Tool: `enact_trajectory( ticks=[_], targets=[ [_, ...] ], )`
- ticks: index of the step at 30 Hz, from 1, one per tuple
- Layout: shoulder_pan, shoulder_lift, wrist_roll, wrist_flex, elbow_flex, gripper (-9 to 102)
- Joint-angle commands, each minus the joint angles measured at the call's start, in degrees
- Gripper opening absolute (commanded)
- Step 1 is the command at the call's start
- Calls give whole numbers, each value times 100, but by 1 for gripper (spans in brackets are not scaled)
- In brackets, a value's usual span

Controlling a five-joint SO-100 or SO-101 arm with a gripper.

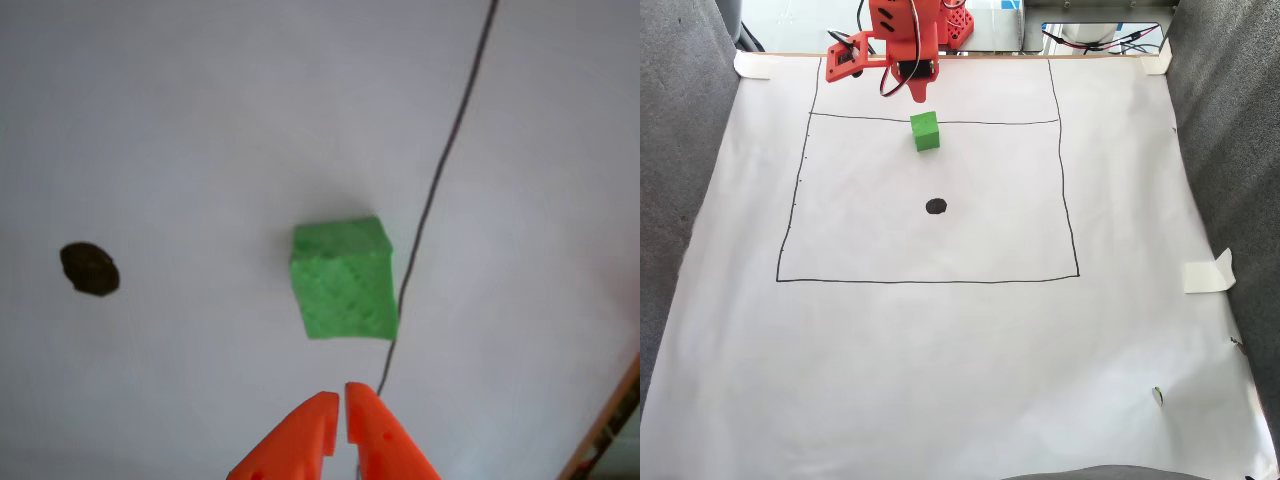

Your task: Grasp the colored block, Place it on the black dot, and then return the arm to the default position.

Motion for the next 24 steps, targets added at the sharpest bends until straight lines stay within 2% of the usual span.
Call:
enact_trajectory(
  ticks=[1, 6, 9, 10, 16, 24],
  targets=[
    [88, 35, -132, -185, 79, 2],
    [70, 70, -422, -149, 343, 20],
    [53, 105, -659, -9, 457, 38],
    [53, 114, -729, -9, 510, 41],
    [70, 97, -1107, 149, 712, 49],
    [123, -105, -1600, 246, 896, 49]
  ],
)
